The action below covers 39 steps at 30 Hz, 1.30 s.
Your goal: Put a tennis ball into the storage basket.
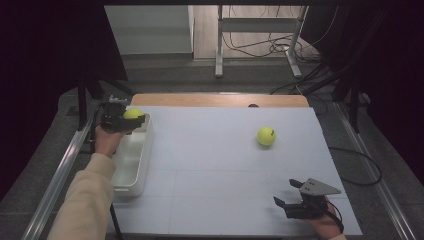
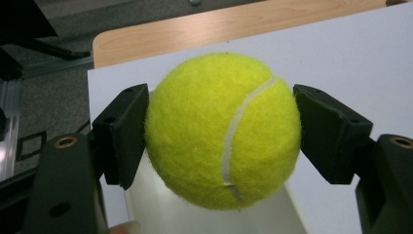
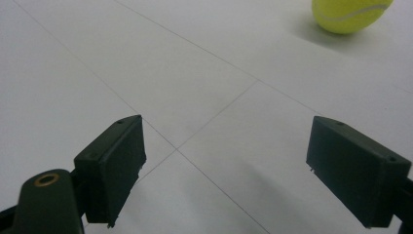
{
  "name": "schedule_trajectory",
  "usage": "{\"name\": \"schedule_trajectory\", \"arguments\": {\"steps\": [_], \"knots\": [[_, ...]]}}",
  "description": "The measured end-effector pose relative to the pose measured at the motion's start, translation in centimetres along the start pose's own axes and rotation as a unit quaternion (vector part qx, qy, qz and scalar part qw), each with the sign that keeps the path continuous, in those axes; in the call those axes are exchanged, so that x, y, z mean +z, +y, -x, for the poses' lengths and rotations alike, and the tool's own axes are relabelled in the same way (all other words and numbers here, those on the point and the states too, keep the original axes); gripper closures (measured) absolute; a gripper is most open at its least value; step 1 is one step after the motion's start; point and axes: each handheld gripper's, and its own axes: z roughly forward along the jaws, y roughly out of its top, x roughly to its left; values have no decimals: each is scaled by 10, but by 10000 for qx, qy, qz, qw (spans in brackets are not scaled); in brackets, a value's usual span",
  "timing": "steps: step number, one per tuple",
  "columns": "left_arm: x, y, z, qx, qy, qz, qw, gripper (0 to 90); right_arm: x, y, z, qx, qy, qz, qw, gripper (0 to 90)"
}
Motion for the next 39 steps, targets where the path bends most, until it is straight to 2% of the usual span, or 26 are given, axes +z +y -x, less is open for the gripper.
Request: {"name": "schedule_trajectory", "arguments": {"steps": [8,10,16,25,39], "knots": [[6,-1,0,-6,-20,-158,9999,257,0,0,0,-5,-19,-13,10000,146],[9,-2,0,4,-29,-276,9996,257,0,0,0,-4,-18,-13,10000,146],[13,-3,1,45,-5,-422,9991,256,0,0,0,-9,-19,-13,10000,146],[16,-5,-1,-17,6,-487,9988,255,0,0,0,-11,-18,-10,10000,146],[12,-5,-2,-86,-7,-426,9991,254,-1,0,0,-13,-50,-12,10000,147]]}}
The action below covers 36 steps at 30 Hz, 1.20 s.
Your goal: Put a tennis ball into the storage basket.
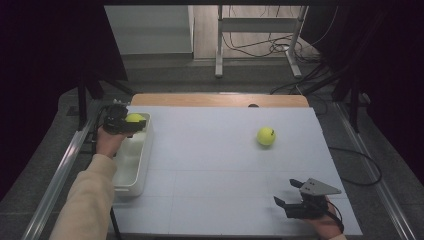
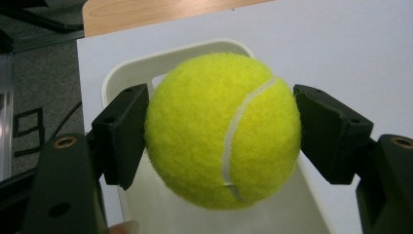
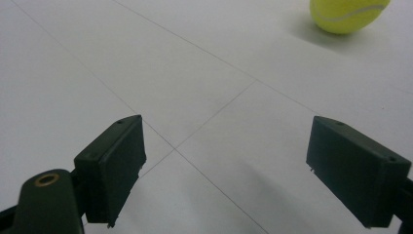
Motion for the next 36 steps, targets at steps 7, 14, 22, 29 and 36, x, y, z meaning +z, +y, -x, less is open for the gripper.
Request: {"name": "schedule_trajectory", "arguments": {"steps": [7,14,22,29,36], "knots": [[-8,1,0,-63,-129,267,9995,158,0,0,0,1,16,17,10000,147],[-18,0,7,82,-356,509,9980,128,-2,1,0,9,0,79,10000,146],[-30,-4,24,289,-766,871,9928,127,-1,0,0,-10,-8,56,10000,146],[-36,-7,35,373,-1032,1079,9881,129,-1,0,0,-10,-15,57,10000,146],[-43,-10,46,448,-1282,1216,9833,130,-1,0,1,9,-37,43,10000,146]]}}
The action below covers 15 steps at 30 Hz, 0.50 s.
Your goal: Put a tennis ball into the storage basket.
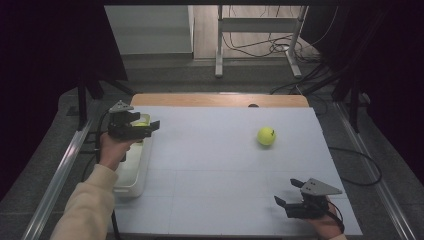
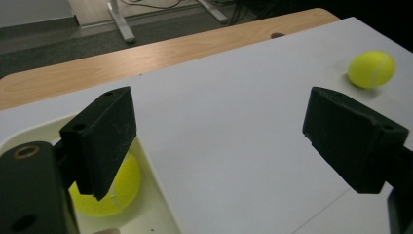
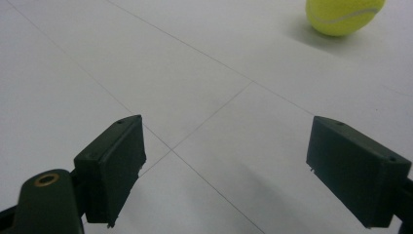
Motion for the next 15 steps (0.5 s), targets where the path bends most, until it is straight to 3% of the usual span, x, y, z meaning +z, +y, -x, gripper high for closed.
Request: {"name": "schedule_trajectory", "arguments": {"steps": [15], "knots": [[-5,-2,15,49,-460,403,9981,139,0,0,0,34,6,8,10000,146]]}}
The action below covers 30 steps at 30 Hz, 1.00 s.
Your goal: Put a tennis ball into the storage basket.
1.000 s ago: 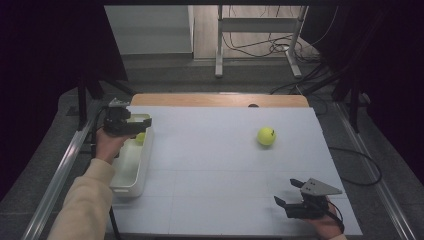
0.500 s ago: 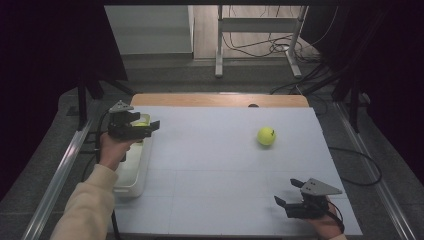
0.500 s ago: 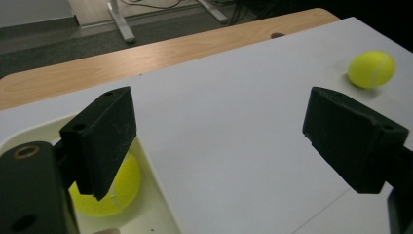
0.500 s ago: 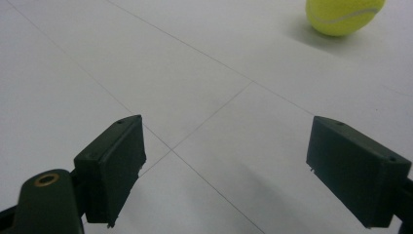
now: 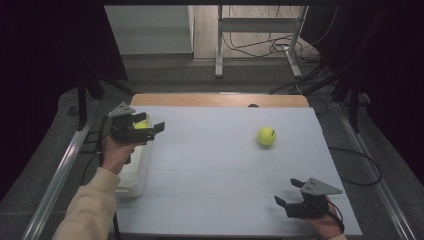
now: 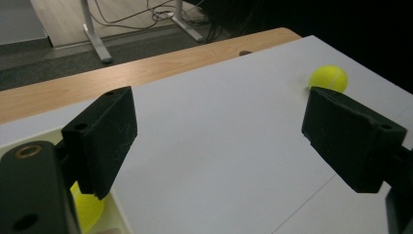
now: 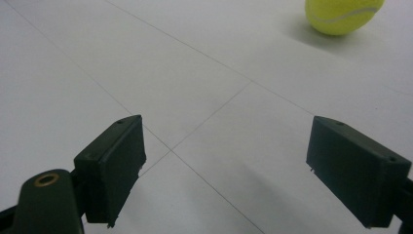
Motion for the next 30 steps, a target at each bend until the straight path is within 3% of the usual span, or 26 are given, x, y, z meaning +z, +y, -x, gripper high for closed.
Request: {"name": "schedule_trajectory", "arguments": {"steps": [13,30], "knots": [[6,-2,16,182,-264,40,9995,139,0,0,0,6,-8,4,10000,146],[15,-2,39,403,-647,45,9971,138,1,0,1,-1,-18,-3,10000,146]]}}
